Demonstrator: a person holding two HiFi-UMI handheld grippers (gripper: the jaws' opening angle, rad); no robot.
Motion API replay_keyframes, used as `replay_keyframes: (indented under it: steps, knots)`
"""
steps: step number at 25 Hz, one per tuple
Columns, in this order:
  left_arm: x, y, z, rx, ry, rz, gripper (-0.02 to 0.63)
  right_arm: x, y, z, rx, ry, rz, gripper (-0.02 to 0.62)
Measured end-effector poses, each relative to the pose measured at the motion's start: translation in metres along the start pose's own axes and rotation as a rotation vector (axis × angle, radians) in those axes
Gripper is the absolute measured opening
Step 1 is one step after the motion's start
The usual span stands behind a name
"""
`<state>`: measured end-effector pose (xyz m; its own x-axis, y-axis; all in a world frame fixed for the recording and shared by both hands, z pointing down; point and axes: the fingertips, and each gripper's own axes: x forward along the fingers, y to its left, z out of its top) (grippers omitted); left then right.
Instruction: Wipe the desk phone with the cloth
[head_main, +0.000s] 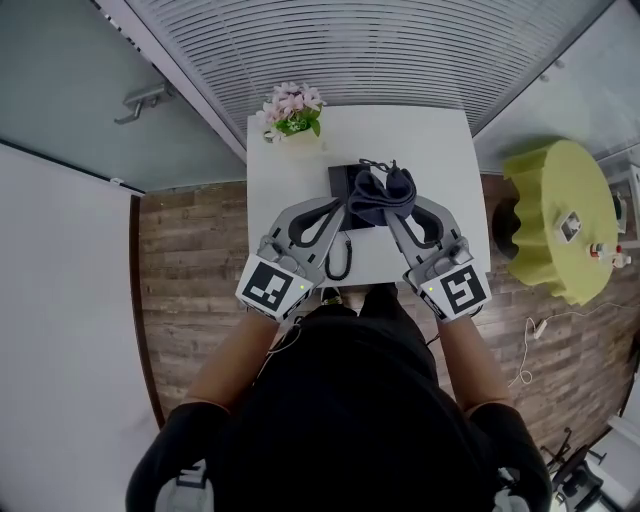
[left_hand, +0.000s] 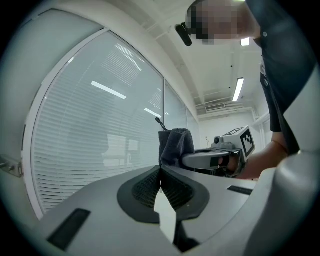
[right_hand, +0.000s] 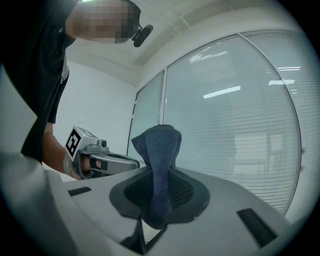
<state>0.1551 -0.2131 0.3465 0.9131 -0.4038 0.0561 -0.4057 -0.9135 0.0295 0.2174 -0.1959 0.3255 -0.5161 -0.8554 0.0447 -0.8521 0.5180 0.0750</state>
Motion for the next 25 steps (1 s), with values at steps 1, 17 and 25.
replay_keyframes:
  steps: [1,17,25]
  knots:
    - [-0.0003,-0.0008,0.0006,0.000,-0.001,-0.004,0.009,-0.0001,-0.0001,0.0003,0.001,-0.001,-0.001,0.067]
    - [0.0054,-0.0037,0.0021,-0.014,-0.005,-0.009,0.009,0.0003,-0.0008,0.0015,0.008,-0.008,0.005,0.067]
    - [0.0026,-0.0016,0.0004,-0.008,-0.005,-0.017,0.009,0.0052,0.0053,0.0005,0.003,-0.006,0.015,0.067]
